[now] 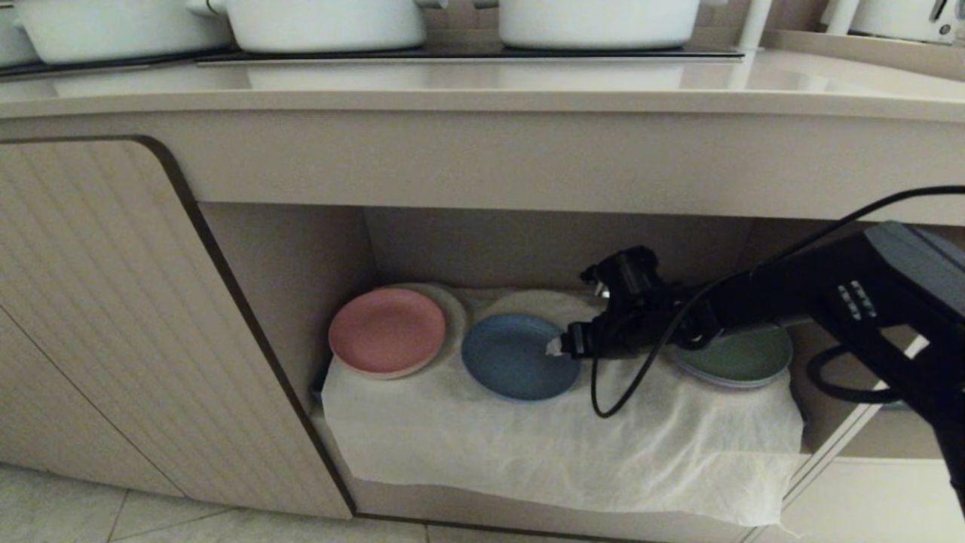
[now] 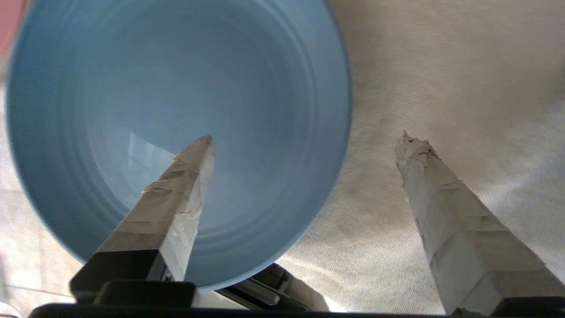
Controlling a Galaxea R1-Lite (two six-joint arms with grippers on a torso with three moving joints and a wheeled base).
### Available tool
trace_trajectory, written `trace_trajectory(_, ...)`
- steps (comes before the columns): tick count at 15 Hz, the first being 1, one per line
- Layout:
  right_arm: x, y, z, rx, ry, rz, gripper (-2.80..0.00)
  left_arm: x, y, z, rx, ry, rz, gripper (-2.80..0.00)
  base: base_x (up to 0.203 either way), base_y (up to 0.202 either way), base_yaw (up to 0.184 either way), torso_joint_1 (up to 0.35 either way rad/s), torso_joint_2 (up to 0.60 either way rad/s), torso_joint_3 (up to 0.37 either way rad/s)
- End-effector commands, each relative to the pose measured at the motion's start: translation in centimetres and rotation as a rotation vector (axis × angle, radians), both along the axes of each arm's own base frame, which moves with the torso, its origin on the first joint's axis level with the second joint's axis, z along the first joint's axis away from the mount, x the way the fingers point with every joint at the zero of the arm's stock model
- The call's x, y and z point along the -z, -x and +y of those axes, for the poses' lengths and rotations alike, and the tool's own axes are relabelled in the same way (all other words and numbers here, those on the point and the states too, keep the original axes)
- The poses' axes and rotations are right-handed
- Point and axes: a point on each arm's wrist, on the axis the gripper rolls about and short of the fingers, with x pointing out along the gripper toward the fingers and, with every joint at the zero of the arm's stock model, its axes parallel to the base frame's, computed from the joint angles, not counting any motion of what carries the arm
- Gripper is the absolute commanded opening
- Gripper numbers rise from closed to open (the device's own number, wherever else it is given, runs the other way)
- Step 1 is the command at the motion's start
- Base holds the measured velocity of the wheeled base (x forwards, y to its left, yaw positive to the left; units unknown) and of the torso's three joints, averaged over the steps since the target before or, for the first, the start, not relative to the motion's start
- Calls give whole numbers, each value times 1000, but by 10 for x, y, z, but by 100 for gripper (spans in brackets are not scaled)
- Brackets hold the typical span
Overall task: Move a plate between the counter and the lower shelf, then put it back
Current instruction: Pick up the plate in the cupboard
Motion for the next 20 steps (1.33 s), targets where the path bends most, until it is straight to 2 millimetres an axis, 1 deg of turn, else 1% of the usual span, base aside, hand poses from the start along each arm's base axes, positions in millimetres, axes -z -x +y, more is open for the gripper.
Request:
trace_trajectory(1,5,0,1,-10,11,10,0,0,0,0,0,0,0,-280,0,0,0,0,0,0)
trace_trajectory(5,8,1,3,-20,28,30,0,0,0,0,0,0,0,-280,0,0,0,0,0,0)
trace_trajectory(14,18,3,18,-55,39,35,0,0,0,0,0,0,0,-280,0,0,0,0,0,0)
trace_trajectory(20,16,-1,19,-52,35,22,0,0,0,0,0,0,0,-280,0,0,0,0,0,0)
